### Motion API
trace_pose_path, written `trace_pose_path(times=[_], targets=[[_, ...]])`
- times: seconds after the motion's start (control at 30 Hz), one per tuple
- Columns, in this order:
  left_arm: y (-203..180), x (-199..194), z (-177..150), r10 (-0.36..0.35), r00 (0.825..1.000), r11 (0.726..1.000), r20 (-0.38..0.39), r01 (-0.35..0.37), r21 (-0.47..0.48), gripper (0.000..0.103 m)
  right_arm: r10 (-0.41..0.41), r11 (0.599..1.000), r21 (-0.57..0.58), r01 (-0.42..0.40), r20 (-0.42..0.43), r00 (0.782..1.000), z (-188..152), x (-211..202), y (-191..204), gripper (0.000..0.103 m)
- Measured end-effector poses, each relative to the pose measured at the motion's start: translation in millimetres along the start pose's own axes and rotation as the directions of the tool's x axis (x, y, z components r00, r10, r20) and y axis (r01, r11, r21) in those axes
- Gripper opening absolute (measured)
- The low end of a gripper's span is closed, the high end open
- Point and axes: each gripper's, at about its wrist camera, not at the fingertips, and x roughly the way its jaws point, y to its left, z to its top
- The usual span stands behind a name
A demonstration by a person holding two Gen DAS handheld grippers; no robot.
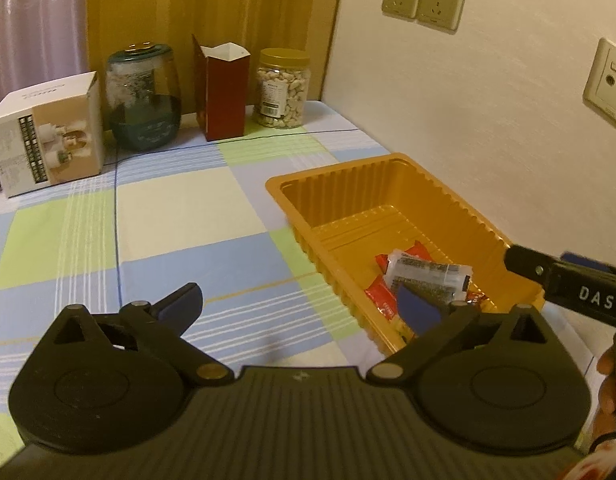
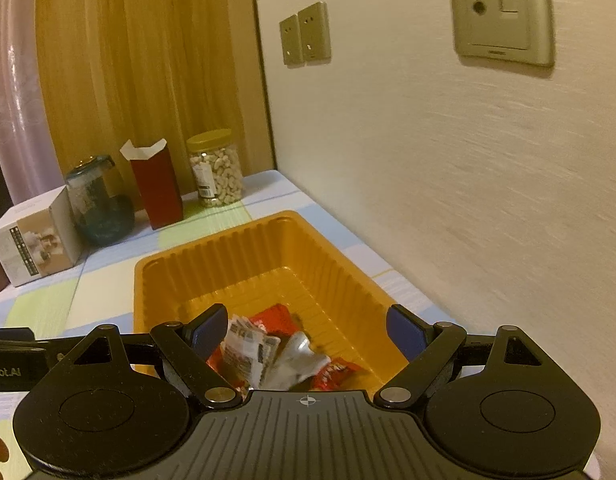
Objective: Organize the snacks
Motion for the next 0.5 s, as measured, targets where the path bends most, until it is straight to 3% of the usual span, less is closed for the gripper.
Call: trace_pose_path(times=[0.5], targets=[[-3,-65,-26,0.01,0.999,0.999,0.038,-0.009,-0.033,0.103,0.061,0.998,0.03,-0.058,-0.097,0.993,-23,-59,1,0.086]])
